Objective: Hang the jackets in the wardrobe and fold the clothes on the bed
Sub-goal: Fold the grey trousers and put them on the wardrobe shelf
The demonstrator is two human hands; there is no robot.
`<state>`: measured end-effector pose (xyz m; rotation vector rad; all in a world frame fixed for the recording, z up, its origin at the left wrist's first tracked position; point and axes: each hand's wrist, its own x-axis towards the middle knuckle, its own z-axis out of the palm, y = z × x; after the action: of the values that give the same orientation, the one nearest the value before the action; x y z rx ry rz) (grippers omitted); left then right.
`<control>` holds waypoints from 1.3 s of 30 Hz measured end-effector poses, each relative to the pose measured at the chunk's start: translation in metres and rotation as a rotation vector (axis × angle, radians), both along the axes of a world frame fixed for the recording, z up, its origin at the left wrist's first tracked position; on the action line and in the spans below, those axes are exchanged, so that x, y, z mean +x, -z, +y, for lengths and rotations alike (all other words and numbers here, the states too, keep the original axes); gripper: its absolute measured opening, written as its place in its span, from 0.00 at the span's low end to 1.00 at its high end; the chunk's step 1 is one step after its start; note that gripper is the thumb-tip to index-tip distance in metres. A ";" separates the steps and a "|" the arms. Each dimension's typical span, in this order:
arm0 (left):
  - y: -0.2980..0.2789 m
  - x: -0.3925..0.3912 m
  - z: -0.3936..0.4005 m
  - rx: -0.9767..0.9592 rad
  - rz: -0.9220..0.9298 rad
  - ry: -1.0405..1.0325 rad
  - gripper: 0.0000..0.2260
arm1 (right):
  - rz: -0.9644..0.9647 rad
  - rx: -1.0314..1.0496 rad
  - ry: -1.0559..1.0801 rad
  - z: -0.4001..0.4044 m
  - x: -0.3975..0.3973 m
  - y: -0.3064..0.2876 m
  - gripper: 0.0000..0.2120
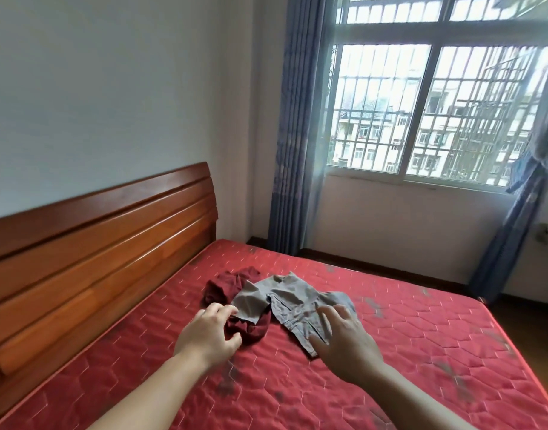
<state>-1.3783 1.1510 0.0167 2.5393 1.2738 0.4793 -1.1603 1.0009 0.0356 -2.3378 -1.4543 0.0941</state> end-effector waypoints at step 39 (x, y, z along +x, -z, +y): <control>0.532 0.371 0.269 -0.238 0.464 0.314 0.29 | 0.250 -0.634 0.249 0.259 0.290 0.526 0.32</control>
<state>-1.0070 1.4202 -0.5153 2.6520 0.9539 -0.3263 -0.8707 1.2604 -0.4905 -2.8387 -1.1044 0.8562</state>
